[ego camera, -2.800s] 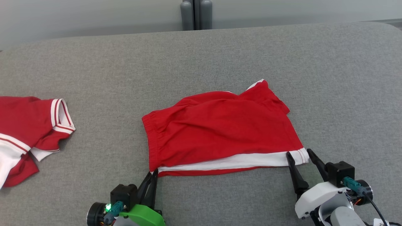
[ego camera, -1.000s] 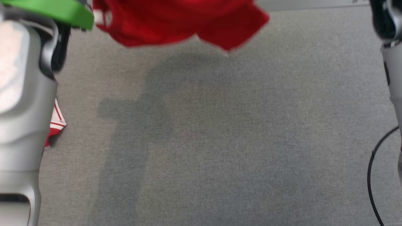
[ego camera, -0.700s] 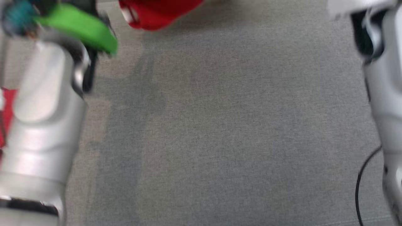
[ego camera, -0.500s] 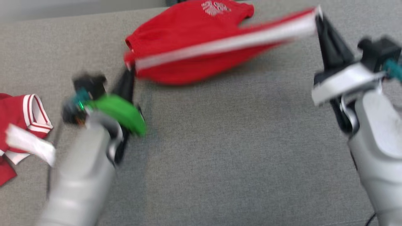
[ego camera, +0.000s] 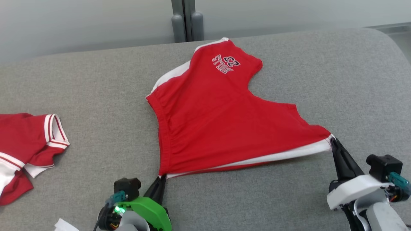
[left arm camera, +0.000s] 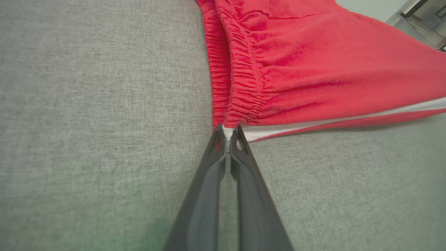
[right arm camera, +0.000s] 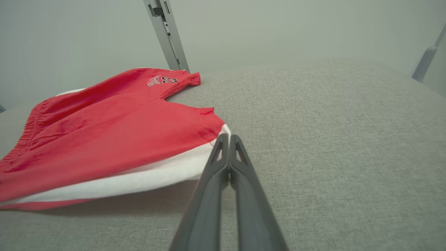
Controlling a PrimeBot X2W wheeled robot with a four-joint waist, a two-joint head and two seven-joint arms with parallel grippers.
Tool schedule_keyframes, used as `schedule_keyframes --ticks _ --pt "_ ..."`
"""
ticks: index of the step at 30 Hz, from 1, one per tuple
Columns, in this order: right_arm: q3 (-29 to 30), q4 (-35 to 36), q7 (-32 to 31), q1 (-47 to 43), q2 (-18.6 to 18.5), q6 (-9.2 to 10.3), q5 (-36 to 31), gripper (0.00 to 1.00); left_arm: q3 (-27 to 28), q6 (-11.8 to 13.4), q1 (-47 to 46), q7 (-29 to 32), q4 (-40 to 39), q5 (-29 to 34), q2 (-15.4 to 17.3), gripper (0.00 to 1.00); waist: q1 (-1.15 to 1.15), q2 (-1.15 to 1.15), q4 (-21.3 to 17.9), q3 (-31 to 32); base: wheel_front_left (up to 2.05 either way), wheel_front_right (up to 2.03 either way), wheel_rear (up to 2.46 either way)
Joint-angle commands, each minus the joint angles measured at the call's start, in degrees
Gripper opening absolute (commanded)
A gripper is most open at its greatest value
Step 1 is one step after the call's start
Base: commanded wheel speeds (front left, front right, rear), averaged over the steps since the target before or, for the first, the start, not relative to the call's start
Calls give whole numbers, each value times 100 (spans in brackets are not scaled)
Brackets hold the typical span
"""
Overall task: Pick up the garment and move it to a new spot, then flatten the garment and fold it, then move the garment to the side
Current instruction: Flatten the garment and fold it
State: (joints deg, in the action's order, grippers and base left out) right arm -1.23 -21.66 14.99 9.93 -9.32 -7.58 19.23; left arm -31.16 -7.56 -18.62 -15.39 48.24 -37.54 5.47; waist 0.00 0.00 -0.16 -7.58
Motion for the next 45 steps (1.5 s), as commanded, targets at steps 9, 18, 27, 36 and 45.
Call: schedule_keyframes --ticks 9,18,27,36,45 --pt "355 393 28 -1195 76 20 99 0 459 27 1129 28 -539 432 77 0 0 0 210 806 0 0 0" --pt "458 840 28 -1361 73 20 61 0 723 26 1387 24 -1392 781 7 0 0 0 467 718 0 0 0" --pt "207 537 26 213 57 13 -257 0 699 21 574 23 -1737 866 -133 0 0 0 769 13 0 0 0" --pt "-62 -471 20 2201 -49 13 -663 0 626 21 -509 23 -1675 708 -208 0 0 0 1073 -755 0 0 0" --pt "-183 -1637 20 3830 -156 13 -1278 0 447 20 -1545 23 -1429 513 -251 0 0 0 1361 -1445 0 0 0"
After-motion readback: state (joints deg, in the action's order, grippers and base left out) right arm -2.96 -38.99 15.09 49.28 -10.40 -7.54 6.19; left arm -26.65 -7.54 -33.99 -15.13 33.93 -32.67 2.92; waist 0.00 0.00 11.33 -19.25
